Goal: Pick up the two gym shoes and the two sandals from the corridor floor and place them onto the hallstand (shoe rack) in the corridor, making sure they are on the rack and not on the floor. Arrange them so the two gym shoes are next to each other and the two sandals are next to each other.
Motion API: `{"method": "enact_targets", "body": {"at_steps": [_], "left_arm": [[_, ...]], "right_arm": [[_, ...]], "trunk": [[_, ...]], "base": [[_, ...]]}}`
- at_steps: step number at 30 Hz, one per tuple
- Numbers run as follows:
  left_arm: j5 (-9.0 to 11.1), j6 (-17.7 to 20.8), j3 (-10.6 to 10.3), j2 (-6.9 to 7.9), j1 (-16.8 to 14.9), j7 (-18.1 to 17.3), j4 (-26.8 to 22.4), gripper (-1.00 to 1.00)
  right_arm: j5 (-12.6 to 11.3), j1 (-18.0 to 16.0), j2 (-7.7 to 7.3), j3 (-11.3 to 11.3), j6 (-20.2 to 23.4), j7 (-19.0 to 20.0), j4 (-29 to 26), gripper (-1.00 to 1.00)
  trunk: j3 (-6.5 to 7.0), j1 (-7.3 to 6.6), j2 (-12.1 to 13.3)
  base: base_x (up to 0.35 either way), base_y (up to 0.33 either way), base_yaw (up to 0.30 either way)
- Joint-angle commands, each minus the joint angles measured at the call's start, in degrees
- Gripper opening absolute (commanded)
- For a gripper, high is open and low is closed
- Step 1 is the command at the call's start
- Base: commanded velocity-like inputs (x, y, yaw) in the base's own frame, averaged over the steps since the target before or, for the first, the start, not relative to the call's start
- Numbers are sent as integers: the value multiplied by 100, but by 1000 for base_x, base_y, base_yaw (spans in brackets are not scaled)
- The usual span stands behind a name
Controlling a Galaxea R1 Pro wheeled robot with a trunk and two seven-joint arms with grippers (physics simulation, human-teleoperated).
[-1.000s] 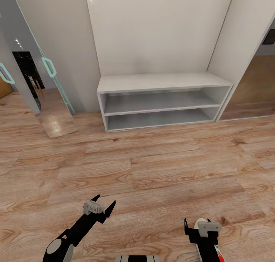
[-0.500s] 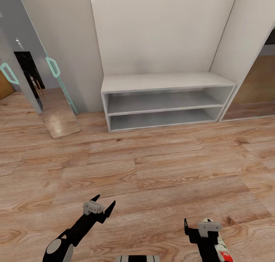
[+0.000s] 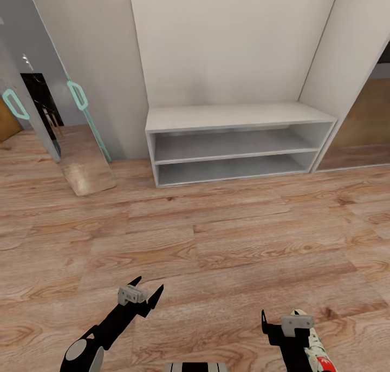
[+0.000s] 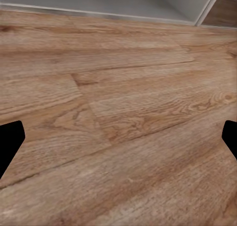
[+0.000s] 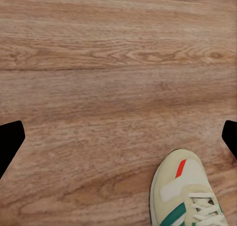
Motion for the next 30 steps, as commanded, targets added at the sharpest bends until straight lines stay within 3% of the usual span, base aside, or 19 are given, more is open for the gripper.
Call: {"method": "enact_targets", "body": {"at_steps": [1,30], "left_arm": [[0,0,0,0,0,0,0,100],[3,0,11,1,0,0,2,100]], "right_arm": [[0,0,0,0,0,0,0,100],[-12,-15,-57,-9,-57,32,127,100]], "trunk": [[0,0,0],[0,0,0]], "base": [[0,18,0],[0,4,0]]}}
